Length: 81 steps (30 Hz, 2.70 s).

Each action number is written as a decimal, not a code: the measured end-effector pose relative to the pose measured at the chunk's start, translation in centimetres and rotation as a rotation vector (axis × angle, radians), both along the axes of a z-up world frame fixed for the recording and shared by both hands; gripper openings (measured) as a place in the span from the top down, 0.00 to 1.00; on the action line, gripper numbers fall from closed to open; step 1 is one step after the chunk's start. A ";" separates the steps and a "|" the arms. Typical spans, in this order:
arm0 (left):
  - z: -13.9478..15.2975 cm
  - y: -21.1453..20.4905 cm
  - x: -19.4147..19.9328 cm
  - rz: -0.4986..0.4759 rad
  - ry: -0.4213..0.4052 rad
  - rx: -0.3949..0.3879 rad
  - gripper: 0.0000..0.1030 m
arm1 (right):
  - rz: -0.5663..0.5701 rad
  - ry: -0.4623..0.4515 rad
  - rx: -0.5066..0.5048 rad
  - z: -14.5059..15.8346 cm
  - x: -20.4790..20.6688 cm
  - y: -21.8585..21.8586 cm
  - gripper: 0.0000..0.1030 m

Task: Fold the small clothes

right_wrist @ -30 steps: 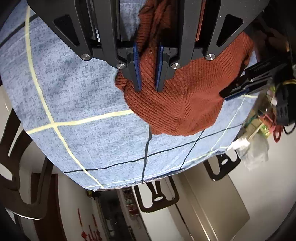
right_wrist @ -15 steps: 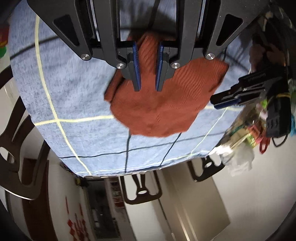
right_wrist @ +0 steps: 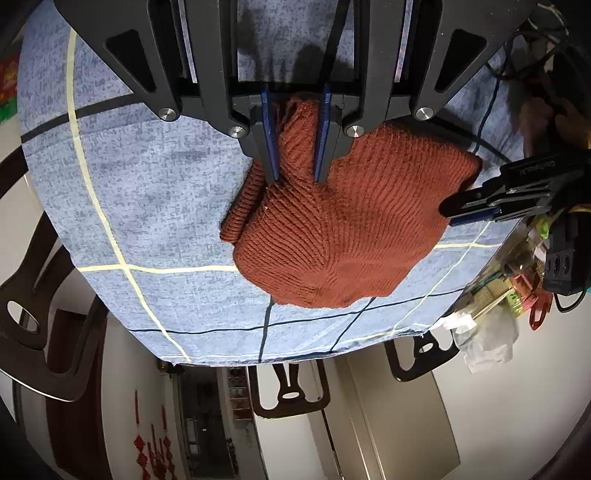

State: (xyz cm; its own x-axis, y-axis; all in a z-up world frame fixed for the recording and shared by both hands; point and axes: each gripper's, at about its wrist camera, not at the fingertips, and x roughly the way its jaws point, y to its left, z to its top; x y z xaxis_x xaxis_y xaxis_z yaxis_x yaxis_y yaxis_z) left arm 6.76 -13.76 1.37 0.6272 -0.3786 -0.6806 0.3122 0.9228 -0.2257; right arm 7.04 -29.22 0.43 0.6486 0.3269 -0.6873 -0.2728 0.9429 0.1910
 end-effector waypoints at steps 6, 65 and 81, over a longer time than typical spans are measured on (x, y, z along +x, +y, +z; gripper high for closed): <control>1.5 -0.3 0.0 0.036 -0.021 0.031 0.63 | -0.005 -0.053 -0.009 2.0 -0.2 0.6 0.82; 1.8 0.3 3.9 0.084 0.000 -0.010 0.62 | -0.049 0.068 0.161 1.0 6.2 -1.4 0.50; 0.5 0.9 5.7 0.082 0.047 -0.029 0.62 | -0.034 0.073 0.117 0.6 5.2 -1.7 0.67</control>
State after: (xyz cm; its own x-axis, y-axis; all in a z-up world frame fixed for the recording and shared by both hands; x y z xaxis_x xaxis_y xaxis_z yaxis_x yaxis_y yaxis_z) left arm 12.46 -12.85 1.88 0.6247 -0.3473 -0.6994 0.2239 0.9377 -0.2656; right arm 12.24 -30.92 1.04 0.6104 0.3863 -0.6915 -0.2227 0.9215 0.3181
